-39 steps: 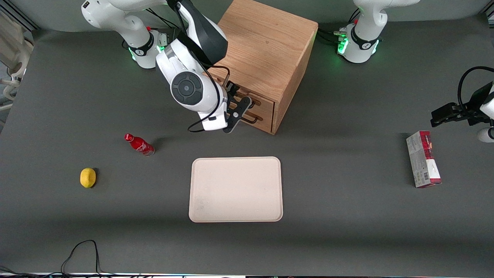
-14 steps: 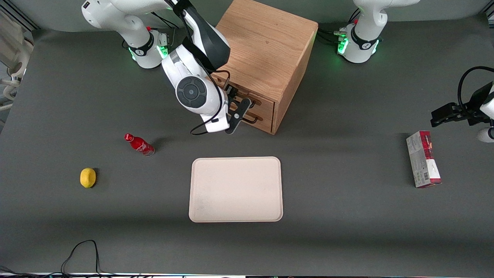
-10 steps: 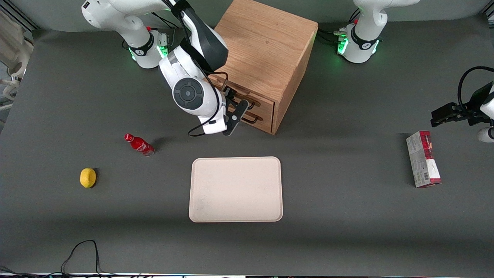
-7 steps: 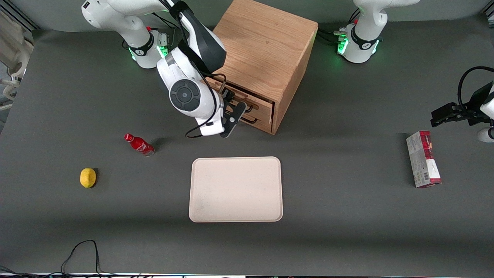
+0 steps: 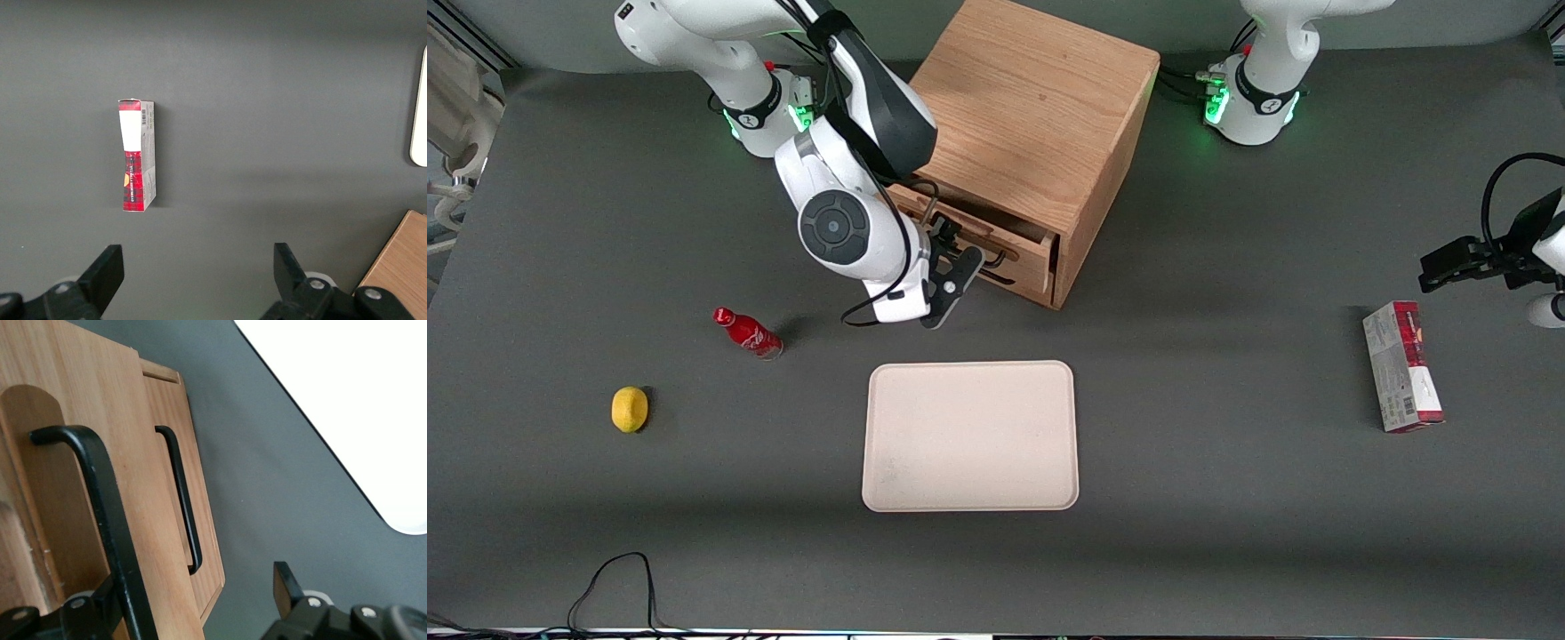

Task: Open upper drawer
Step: 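Pull the handle outward from the cabinet with the right gripper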

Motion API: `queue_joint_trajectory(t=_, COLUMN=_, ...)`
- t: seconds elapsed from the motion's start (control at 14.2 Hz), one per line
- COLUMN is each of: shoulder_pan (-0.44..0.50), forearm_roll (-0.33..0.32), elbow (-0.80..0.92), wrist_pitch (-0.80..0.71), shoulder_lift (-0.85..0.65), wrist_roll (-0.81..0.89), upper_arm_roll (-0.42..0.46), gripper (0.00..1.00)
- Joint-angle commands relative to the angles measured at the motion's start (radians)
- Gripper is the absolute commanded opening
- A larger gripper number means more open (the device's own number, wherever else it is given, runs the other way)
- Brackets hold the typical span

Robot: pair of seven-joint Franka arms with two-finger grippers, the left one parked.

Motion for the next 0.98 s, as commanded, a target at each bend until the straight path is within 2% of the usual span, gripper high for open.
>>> queue_joint_trajectory(t=0.0, shoulder_pan=-0.019, forearm_roll=0.004, elbow=0.003, wrist_pitch=0.006, shoulder_lift=-0.007, wrist_roll=-0.023, upper_arm_roll=0.001, gripper=0.93)
queue_joint_trajectory(t=0.35, shoulder_pan=-0.054, forearm_roll=0.022, elbow=0.004, wrist_pitch=0.032, shoulder_lift=-0.005, wrist_roll=-0.046, upper_arm_roll=0.002, gripper=0.99)
queue_joint_trajectory(t=0.91, shoulder_pan=-0.080, forearm_roll=0.019, elbow=0.018, wrist_pitch=0.076, shoulder_lift=0.015, wrist_roll=-0.047, upper_arm_roll=0.002, gripper=1.00)
